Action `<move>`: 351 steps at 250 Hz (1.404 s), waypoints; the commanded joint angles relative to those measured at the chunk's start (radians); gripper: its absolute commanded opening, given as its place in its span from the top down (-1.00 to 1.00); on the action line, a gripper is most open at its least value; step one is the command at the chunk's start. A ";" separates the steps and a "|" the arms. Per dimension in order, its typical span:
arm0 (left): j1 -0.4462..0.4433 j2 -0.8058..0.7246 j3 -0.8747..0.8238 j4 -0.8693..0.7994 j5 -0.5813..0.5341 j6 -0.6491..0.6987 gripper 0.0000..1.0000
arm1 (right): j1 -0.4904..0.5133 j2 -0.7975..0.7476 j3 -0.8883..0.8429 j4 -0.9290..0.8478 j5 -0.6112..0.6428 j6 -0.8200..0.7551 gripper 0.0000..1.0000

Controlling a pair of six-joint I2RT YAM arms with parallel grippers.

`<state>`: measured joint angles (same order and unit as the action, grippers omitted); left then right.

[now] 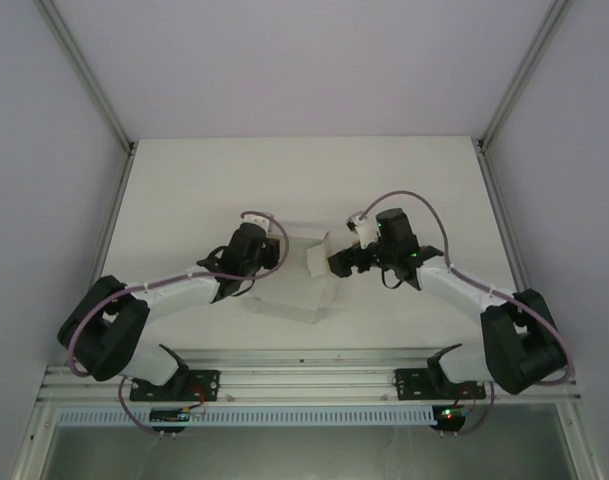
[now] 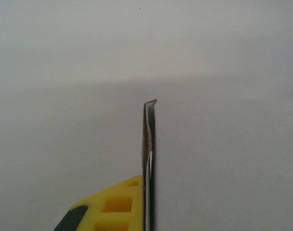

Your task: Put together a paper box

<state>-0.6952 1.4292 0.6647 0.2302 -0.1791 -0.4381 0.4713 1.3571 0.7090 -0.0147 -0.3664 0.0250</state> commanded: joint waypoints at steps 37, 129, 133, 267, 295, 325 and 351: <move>-0.004 0.008 0.034 0.040 0.061 0.002 1.00 | 0.088 0.091 0.067 0.074 0.191 -0.012 -0.87; 0.000 0.035 0.049 -0.010 -0.008 -0.005 1.00 | 0.096 0.058 0.063 -0.065 0.175 -0.023 -0.67; 0.000 0.039 0.052 -0.014 -0.009 -0.004 1.00 | 0.096 0.054 0.064 -0.070 0.174 -0.029 -0.66; 0.005 0.060 0.059 -0.011 0.045 -0.008 1.00 | 0.117 -0.013 0.092 -0.099 0.166 -0.054 -0.32; 0.006 0.057 0.059 -0.011 0.059 -0.011 1.00 | 0.132 0.040 0.129 -0.080 0.216 -0.055 -0.17; 0.004 0.062 0.061 -0.016 0.062 -0.016 1.00 | 0.165 0.097 0.160 -0.043 0.270 -0.041 -0.10; 0.005 0.060 0.064 -0.026 0.058 -0.021 1.00 | 0.203 0.142 0.185 -0.040 0.409 -0.028 0.17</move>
<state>-0.6827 1.4925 0.7006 0.1864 -0.1600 -0.4469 0.6380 1.4528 0.8455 -0.0883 -0.1196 -0.0181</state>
